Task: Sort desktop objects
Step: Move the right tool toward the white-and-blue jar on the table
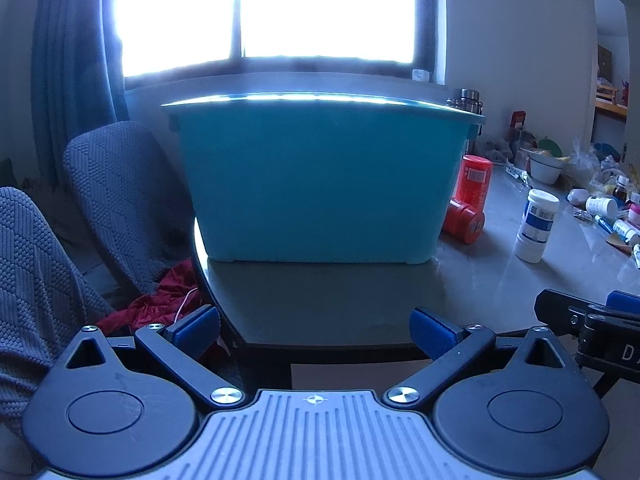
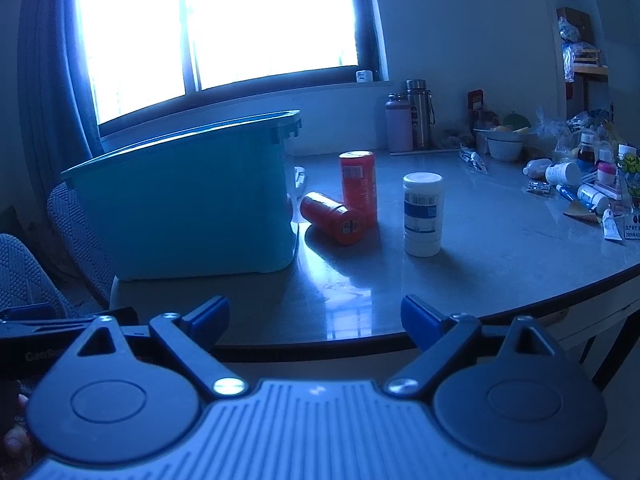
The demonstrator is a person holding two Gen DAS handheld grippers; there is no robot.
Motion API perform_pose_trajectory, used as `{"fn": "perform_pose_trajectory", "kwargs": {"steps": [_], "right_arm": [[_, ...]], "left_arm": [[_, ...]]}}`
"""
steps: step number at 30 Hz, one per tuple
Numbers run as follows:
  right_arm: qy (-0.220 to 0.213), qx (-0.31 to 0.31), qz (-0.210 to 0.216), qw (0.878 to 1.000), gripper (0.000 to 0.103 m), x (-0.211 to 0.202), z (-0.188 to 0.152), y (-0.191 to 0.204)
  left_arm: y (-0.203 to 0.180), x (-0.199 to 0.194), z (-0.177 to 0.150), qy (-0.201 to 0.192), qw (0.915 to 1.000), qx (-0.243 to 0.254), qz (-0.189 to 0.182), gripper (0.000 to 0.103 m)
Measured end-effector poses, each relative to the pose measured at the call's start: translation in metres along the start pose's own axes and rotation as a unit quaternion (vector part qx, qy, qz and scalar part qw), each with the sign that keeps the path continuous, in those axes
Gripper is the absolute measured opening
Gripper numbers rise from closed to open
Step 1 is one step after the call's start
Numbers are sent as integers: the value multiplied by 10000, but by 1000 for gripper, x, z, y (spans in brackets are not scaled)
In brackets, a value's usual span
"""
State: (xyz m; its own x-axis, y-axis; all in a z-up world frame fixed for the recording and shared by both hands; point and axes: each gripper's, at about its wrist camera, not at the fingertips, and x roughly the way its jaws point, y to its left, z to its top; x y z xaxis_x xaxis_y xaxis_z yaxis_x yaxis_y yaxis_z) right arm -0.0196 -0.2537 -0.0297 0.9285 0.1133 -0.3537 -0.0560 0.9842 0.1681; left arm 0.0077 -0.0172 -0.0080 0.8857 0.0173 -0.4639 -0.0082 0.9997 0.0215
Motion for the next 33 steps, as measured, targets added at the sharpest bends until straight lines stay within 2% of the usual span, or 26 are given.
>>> {"fn": "perform_pose_trajectory", "kwargs": {"steps": [11, 33], "right_arm": [[-60, -25, -111, 9999, 98, 5, 7, -18], [48, 10, -408, 9992, 99, 43, 27, -56]], "left_arm": [[-16, 9, 7, 43, 9999, 15, -141, 102], [-57, 44, 23, 117, 9992, 89, -362, 102]]}}
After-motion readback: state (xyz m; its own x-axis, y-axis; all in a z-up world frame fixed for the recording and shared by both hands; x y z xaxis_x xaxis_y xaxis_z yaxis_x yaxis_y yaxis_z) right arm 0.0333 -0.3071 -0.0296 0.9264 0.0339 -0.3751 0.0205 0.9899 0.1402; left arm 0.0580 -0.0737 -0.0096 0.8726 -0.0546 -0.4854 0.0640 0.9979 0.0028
